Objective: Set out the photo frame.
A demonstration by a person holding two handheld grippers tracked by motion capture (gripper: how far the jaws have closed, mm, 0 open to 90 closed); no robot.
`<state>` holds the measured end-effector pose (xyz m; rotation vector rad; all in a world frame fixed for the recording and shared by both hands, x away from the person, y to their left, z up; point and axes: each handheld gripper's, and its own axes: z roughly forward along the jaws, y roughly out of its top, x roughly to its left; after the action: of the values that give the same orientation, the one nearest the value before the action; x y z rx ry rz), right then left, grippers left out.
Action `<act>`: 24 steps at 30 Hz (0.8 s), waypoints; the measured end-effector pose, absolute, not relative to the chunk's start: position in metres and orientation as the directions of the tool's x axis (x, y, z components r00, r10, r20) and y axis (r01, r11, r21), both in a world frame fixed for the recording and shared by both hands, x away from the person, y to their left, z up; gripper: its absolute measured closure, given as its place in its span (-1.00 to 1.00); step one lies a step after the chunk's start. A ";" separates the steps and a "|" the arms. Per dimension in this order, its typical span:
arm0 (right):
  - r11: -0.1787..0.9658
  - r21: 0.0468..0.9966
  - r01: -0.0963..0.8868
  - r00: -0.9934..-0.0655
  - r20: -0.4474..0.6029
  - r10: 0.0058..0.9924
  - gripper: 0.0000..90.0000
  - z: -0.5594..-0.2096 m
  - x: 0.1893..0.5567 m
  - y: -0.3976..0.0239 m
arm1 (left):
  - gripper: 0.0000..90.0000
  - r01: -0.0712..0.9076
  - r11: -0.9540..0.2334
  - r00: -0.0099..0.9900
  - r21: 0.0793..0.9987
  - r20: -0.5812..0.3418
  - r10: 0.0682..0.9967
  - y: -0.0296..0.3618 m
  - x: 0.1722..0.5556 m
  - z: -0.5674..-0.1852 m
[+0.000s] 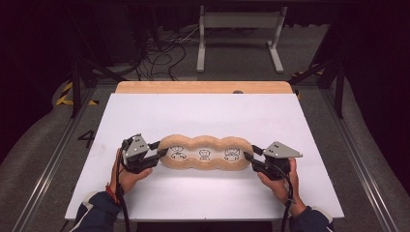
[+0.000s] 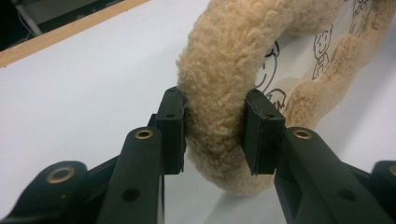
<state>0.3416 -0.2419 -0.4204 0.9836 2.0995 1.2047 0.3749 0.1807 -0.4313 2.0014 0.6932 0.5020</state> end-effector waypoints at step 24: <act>0.411 0.849 0.333 -0.636 -0.120 0.763 -0.19 -0.412 0.352 -0.238 | -0.02 0.248 -0.448 0.746 0.859 0.126 0.654 0.177 0.369 -0.428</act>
<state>0.3522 -0.2381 -0.4118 0.9293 2.1734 1.1436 0.3687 0.1772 -0.4275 2.0301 0.6801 0.5607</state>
